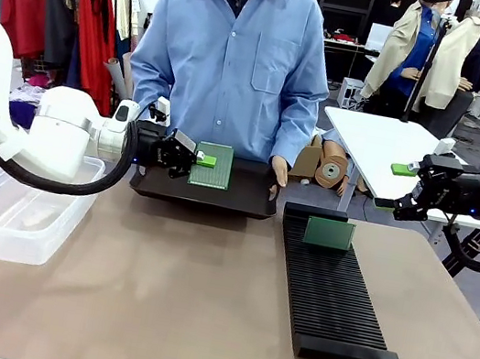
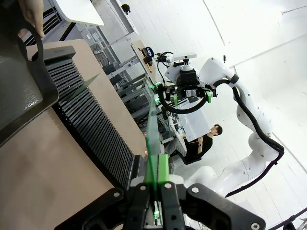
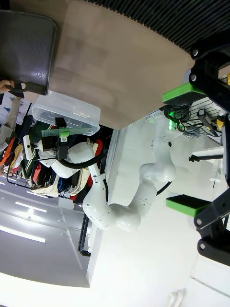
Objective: Sort PCBs into racks and boxes based on the side picked up.
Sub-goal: If the short side of the Blank PCB is picked up, insert it into the PCB Rack ; if the long side is picked up, place it in the Organizing box.
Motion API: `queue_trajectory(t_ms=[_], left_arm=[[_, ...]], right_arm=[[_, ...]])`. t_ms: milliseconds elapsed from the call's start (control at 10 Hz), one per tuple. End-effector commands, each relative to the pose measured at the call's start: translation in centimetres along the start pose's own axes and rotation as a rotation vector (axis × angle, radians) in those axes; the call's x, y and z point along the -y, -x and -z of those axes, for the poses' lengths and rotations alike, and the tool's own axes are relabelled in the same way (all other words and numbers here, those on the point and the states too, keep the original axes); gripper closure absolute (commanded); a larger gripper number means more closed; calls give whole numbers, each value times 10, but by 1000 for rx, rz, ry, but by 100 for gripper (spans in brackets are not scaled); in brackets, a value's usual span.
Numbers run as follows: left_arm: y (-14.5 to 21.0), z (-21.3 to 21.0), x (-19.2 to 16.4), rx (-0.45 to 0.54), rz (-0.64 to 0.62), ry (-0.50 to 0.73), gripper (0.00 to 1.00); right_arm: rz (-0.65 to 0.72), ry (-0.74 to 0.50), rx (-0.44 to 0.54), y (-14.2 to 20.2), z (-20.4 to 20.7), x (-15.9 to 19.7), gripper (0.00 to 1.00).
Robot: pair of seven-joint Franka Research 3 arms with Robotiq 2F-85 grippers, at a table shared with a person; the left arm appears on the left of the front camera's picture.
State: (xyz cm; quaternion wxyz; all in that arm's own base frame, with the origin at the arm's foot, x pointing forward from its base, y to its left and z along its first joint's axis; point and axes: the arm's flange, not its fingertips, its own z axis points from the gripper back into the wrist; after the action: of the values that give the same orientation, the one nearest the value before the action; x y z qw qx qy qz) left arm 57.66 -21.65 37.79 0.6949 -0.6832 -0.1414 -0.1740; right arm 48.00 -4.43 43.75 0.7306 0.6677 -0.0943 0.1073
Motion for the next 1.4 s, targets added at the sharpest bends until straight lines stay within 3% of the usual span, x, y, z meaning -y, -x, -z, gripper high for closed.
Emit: queue_trajectory(t_ms=[0,1200,1300], left_arm=[[-1,0,1,7,1,6,100],[0,0,0,0,0,0,100],[-4,-10,13,-34,-25,0,100]], right_arm=[[-4,-8,11,-1,1,-2,0],[-4,-8,11,-1,1,-2,0],[-4,-8,11,-1,1,-2,0]])
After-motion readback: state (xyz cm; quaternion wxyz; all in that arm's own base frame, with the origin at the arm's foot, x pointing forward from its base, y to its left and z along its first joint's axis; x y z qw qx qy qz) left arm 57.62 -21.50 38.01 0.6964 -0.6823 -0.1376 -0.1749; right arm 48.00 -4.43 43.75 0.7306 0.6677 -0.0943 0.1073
